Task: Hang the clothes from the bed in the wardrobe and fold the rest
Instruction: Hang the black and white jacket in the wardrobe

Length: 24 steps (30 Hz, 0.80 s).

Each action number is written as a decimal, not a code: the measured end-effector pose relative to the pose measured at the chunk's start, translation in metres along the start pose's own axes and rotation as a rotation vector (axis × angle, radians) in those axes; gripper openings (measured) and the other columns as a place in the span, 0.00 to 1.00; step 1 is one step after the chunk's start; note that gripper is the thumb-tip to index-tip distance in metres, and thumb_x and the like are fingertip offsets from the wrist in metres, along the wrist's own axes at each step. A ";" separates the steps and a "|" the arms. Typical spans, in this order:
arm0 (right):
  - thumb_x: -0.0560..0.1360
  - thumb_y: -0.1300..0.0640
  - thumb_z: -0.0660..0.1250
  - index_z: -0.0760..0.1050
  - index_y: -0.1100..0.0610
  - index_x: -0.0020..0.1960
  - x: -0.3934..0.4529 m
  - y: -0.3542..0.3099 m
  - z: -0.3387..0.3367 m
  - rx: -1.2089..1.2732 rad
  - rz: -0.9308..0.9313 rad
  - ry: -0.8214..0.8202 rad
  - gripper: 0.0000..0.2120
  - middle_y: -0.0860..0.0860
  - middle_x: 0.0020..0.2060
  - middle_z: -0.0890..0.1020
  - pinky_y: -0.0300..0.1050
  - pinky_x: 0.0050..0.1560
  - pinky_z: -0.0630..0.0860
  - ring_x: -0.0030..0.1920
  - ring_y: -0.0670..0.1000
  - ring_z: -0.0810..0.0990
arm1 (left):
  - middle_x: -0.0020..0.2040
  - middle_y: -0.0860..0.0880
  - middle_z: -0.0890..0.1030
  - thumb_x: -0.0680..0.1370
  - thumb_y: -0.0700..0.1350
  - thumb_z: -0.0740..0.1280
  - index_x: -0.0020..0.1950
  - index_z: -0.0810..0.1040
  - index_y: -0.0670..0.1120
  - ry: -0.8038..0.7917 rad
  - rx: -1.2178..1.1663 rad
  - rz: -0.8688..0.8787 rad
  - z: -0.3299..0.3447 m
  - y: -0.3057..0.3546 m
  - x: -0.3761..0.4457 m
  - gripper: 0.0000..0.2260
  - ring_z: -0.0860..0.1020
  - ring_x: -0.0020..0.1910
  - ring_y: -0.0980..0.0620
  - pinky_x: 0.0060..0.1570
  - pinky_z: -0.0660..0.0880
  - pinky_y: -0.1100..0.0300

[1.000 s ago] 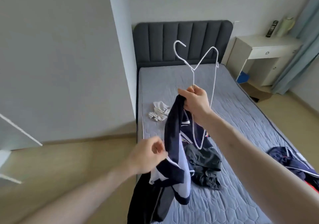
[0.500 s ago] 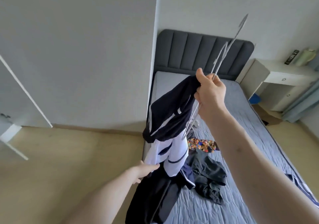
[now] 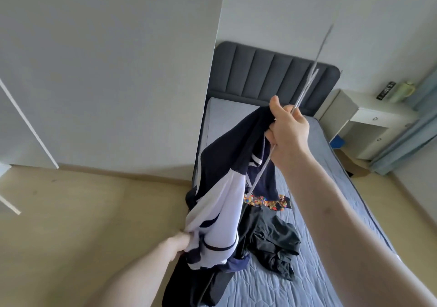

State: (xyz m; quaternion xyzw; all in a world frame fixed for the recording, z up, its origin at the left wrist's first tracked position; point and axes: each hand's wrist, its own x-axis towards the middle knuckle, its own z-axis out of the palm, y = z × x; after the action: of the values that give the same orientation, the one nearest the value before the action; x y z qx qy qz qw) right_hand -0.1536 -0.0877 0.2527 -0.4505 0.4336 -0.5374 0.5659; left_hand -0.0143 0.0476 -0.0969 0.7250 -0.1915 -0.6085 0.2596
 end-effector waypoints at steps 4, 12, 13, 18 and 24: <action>0.77 0.51 0.73 0.61 0.49 0.30 0.015 0.016 -0.047 -0.299 -0.078 0.055 0.25 0.47 0.27 0.64 0.42 0.31 0.64 0.28 0.48 0.61 | 0.61 0.45 0.79 0.85 0.45 0.60 0.71 0.73 0.41 0.143 -0.045 0.093 -0.056 0.015 -0.019 0.16 0.78 0.60 0.45 0.63 0.76 0.51; 0.79 0.53 0.70 0.59 0.52 0.33 0.038 0.085 -0.114 -0.847 -0.035 0.037 0.23 0.49 0.27 0.63 0.45 0.32 0.59 0.30 0.52 0.61 | 0.50 0.43 0.86 0.80 0.57 0.69 0.52 0.84 0.42 0.131 0.007 0.499 -0.133 0.126 -0.148 0.18 0.84 0.47 0.45 0.48 0.77 0.53; 0.78 0.52 0.70 0.60 0.53 0.33 0.034 0.093 -0.111 -0.932 -0.038 0.015 0.23 0.50 0.26 0.65 0.45 0.32 0.61 0.30 0.53 0.63 | 0.46 0.42 0.86 0.79 0.57 0.70 0.52 0.83 0.39 0.134 -0.007 0.516 -0.133 0.140 -0.163 0.20 0.83 0.43 0.45 0.46 0.76 0.54; 0.75 0.46 0.72 0.68 0.55 0.37 -0.011 0.114 -0.079 -1.182 -0.075 -0.114 0.19 0.50 0.32 0.78 0.47 0.34 0.70 0.34 0.55 0.77 | 0.29 0.48 0.73 0.80 0.53 0.69 0.55 0.82 0.40 0.170 -0.288 0.509 -0.121 0.189 -0.213 0.16 0.74 0.34 0.49 0.44 0.71 0.57; 0.59 0.32 0.82 0.78 0.54 0.50 -0.100 0.120 -0.014 -0.529 0.152 -0.462 0.33 0.41 0.48 0.87 0.41 0.46 0.82 0.45 0.41 0.86 | 0.41 0.46 0.77 0.80 0.48 0.70 0.49 0.79 0.46 0.124 -0.581 0.511 -0.104 0.216 -0.229 0.06 0.78 0.36 0.48 0.40 0.75 0.58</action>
State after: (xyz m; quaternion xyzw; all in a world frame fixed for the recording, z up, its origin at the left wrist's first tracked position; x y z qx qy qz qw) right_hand -0.1455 0.0133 0.1333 -0.6574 0.4506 -0.2468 0.5513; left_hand 0.0535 0.0277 0.2270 0.5857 -0.1693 -0.5082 0.6083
